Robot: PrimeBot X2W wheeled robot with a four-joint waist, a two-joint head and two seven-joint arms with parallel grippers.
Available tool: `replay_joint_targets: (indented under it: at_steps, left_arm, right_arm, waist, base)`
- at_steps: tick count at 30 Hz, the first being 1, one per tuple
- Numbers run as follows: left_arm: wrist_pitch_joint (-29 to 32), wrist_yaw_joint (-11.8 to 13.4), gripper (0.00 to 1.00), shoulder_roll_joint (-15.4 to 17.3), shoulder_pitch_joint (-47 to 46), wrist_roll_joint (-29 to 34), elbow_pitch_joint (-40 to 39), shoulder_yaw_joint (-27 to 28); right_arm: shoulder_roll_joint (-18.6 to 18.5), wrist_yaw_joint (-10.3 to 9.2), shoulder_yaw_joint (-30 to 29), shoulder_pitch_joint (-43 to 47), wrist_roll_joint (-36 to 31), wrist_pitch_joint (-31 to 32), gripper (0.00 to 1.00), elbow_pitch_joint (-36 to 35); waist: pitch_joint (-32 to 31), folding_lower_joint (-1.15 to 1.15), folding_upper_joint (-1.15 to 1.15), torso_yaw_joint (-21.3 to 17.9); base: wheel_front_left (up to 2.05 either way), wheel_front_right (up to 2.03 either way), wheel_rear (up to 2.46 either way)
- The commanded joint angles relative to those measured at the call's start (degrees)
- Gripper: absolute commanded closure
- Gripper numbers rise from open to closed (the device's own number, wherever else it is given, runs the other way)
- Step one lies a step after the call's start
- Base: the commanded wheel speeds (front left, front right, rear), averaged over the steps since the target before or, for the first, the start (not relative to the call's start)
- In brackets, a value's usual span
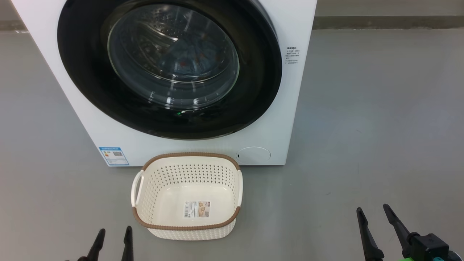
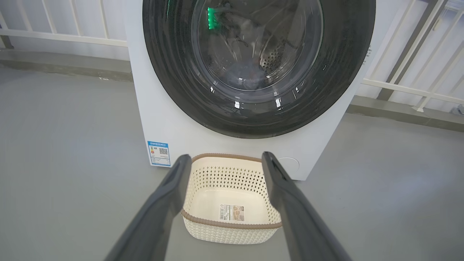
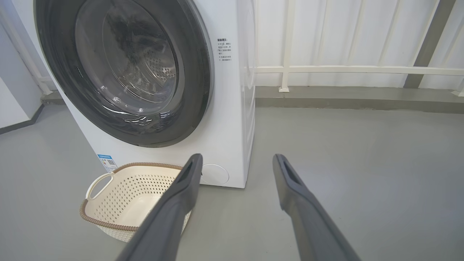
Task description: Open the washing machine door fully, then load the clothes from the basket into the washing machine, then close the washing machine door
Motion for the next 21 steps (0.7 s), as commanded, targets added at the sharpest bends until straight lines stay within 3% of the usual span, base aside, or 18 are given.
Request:
replay_joint_targets:
  at_steps: [1,21]
  left_arm:
    - [-0.5,-0.2,0.00,0.8,-2.6,0.1,-1.0,1.4]
    - [-0.5,-0.2,0.00,1.8,-4.4,-0.6,0.2,0.9]
  right_arm:
    - [-0.3,-0.32,1.7,-1.1,-0.6,-0.3,0.00,-1.1]
    - [-0.1,-0.32,1.9,-1.2,-0.4,-0.3,0.00,-1.1]
  waist:
    - [0.0,0.00,0.00,0.0]
    - [-0.1,0.00,0.00,-0.2]
  base:
    - [0.00,0.00,0.00]
    - [0.00,0.00,0.00]
